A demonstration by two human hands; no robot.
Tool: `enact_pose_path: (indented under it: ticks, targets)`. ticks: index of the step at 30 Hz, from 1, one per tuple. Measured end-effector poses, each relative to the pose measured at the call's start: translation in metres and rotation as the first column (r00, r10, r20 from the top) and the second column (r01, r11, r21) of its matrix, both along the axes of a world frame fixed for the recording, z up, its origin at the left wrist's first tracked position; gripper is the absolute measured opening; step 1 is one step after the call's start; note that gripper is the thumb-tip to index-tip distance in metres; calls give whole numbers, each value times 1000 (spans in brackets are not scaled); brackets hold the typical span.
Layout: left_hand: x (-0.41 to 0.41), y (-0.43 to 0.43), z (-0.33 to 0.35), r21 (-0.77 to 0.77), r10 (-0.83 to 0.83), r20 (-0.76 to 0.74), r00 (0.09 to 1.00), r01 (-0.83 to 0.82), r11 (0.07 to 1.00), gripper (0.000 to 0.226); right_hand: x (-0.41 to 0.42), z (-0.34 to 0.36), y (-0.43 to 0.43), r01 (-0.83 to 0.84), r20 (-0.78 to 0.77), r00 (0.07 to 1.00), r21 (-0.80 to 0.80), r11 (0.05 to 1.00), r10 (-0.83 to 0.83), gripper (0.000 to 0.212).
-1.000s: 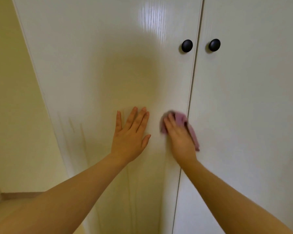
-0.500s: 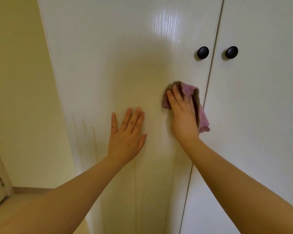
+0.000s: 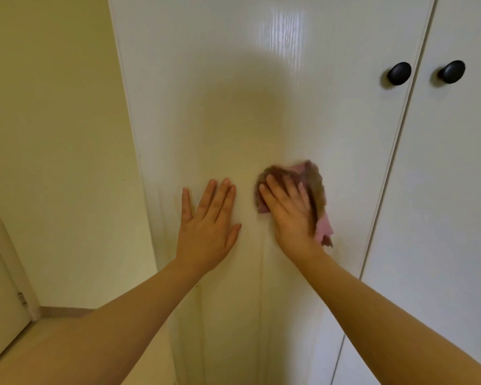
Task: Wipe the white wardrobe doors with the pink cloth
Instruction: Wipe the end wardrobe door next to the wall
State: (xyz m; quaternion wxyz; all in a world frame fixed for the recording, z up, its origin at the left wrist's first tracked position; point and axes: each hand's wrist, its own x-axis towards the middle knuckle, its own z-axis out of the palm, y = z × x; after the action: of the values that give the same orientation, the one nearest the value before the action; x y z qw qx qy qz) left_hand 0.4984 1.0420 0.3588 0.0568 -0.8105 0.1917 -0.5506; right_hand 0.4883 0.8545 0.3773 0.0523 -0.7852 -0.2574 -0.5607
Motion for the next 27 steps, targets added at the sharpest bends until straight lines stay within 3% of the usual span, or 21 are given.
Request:
enact_pose_path:
  ticks: [1,2,4,5,6,8,9,10,12,13,14,17,19,22,23,25,27]
  targets:
    - [1,0,0,13,-6,8,1000,6,1000,64,-8,-19,-2,-50,-81,996,-30,998,47,33]
    - [2,2,0,26,-15,10,1000,14,1000,64,-15,-29,-1,-159,-236,958,43,986,165,27]
    - [5,9,1,37,-21,10,1000,21,999,64,-26,-7,11,-297,-338,881,145,944,330,7]
    - [6,10,1,36,-27,13,1000,27,999,64,-22,7,13,-361,-360,831,231,903,424,8]
    - [7,9,0,32,-36,11,999,36,999,64,-17,21,17,-348,-357,822,303,887,444,12]
    - [7,8,-2,22,-46,5,999,46,999,64,-4,41,13,-205,-247,909,438,875,336,22]
    - [6,7,-2,20,-53,2,999,53,998,64,-1,40,14,-152,-176,956,384,911,234,35]
    - [6,6,-1,22,-62,5,998,62,998,64,2,23,8,-29,-77,996,191,981,45,45]
    - [4,12,1,31,-70,16,997,70,997,63,-8,-28,0,114,-75,990,-91,989,-121,51]
    - [3,17,2,25,-69,18,997,69,997,63,-18,-49,0,90,-153,983,-91,992,-103,48]
    - [2,25,4,5,-65,25,998,65,998,63,-24,-56,6,-21,-302,953,35,999,30,41]
    - [1,54,8,-72,-36,46,998,39,997,65,-14,6,28,-248,-458,844,129,960,280,19]
    - [0,75,9,-121,7,36,999,-3,993,66,2,47,58,-224,-418,861,196,955,288,32]
    - [-4,94,5,-164,42,-7,999,-42,986,67,18,20,74,-136,-138,980,60,989,143,31]
    - [-5,95,2,-164,41,-23,999,-44,985,68,9,-1,74,-109,-151,983,-3,994,107,33]
    - [-7,110,-5,-162,53,-56,997,-61,985,68,-15,-19,80,-139,-332,937,-79,987,105,25]
    - [-6,117,-8,-160,63,-78,995,-75,984,68,-20,7,85,-258,-445,874,-83,962,196,10]
